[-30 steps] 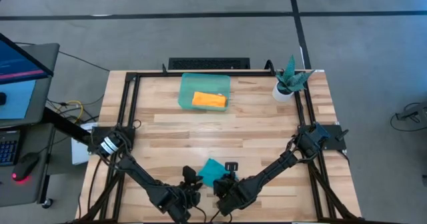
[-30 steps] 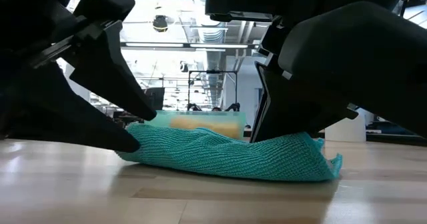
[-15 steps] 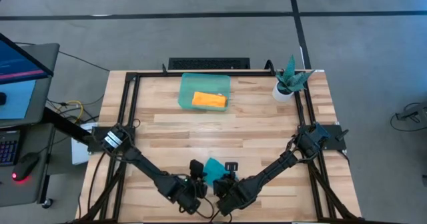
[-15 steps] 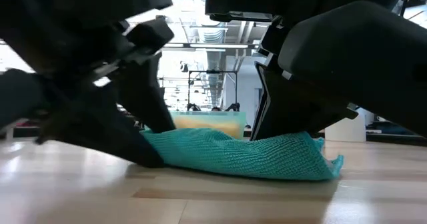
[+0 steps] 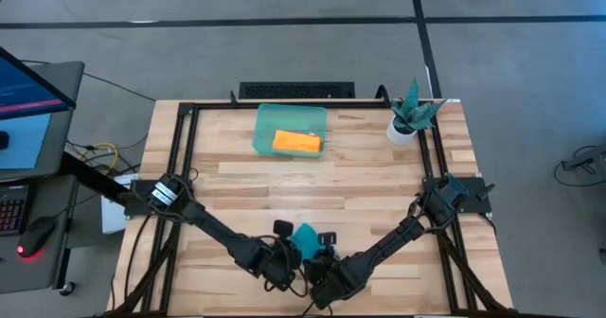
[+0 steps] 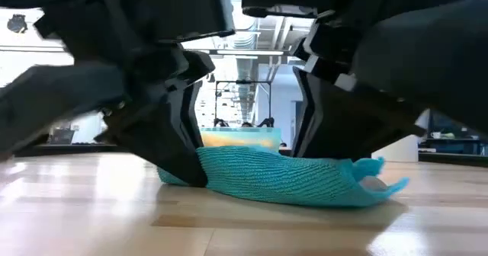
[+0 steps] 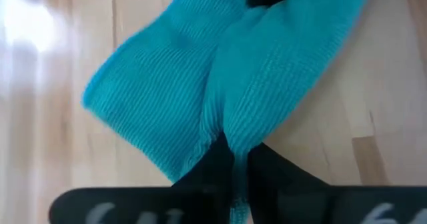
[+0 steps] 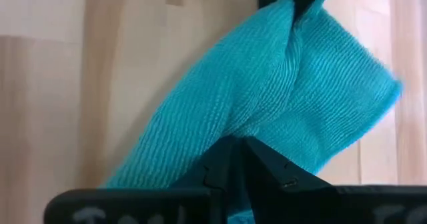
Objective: Roll microfiber towels into tight, uniform cylinder then place into a basket
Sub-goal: Roll the blue microfiber towel
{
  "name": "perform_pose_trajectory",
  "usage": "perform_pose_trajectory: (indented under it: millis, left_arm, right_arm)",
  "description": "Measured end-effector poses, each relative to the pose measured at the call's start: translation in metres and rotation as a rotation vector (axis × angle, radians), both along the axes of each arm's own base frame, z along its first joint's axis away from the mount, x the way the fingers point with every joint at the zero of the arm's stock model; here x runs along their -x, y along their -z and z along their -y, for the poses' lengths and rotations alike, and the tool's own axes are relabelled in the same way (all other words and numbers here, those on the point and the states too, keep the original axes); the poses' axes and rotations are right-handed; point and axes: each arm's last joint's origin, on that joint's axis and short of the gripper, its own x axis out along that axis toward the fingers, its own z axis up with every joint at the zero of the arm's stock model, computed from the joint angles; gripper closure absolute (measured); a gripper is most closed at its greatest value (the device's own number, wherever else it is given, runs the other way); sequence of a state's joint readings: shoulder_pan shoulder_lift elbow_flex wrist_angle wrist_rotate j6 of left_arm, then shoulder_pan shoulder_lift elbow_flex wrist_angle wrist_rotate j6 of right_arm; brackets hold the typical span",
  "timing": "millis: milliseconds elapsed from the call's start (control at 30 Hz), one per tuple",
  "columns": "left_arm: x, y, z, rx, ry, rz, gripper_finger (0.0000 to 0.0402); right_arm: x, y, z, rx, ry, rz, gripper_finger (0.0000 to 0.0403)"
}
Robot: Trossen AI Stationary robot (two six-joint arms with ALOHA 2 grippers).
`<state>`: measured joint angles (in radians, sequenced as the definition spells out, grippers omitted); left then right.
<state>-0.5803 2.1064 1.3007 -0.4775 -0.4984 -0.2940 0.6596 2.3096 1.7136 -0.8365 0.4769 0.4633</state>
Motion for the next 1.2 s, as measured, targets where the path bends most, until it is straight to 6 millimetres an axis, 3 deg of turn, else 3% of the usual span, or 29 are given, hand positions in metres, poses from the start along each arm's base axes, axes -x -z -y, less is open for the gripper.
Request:
perform_pose_trajectory:
  millis: [267, 367, 500, 667, 933, 1067, 1200]
  left_arm:
    - [-0.003, -0.040, 0.018, 0.325, -0.212, -0.278, 0.0396]
    - [0.000, -0.054, 0.020, 0.437, -0.313, -0.442, 0.0396]
    - [-0.002, -0.071, 0.022, 0.513, -0.408, -0.485, 0.0387]
    - [-0.006, -0.065, 0.013, 0.554, -0.495, -0.506, 0.0390]
    - [-0.011, -0.044, -0.001, 0.611, -0.513, -0.479, 0.0394]
    - [-0.012, -0.038, -0.006, 0.652, -0.513, -0.478, 0.0390]
    - [-0.013, -0.038, -0.008, 0.650, -0.496, -0.474, 0.0390]
  right_arm:
    - [-0.005, -0.014, -0.021, -0.173, -0.045, 0.014, 0.0340]
    - [0.002, -0.014, -0.034, -0.214, -0.100, -0.001, 0.0340]
    - [0.011, -0.015, -0.046, -0.187, -0.133, 0.026, 0.0340]
    - [0.016, -0.017, -0.051, -0.070, -0.129, 0.119, 0.0340]
    - [0.033, -0.024, -0.068, 0.257, -0.294, 0.253, 0.0340]
    - [0.028, -0.024, -0.063, 0.285, -0.328, 0.226, 0.0340]
    - [0.015, -0.023, -0.054, 0.191, -0.392, 0.143, 0.0339]
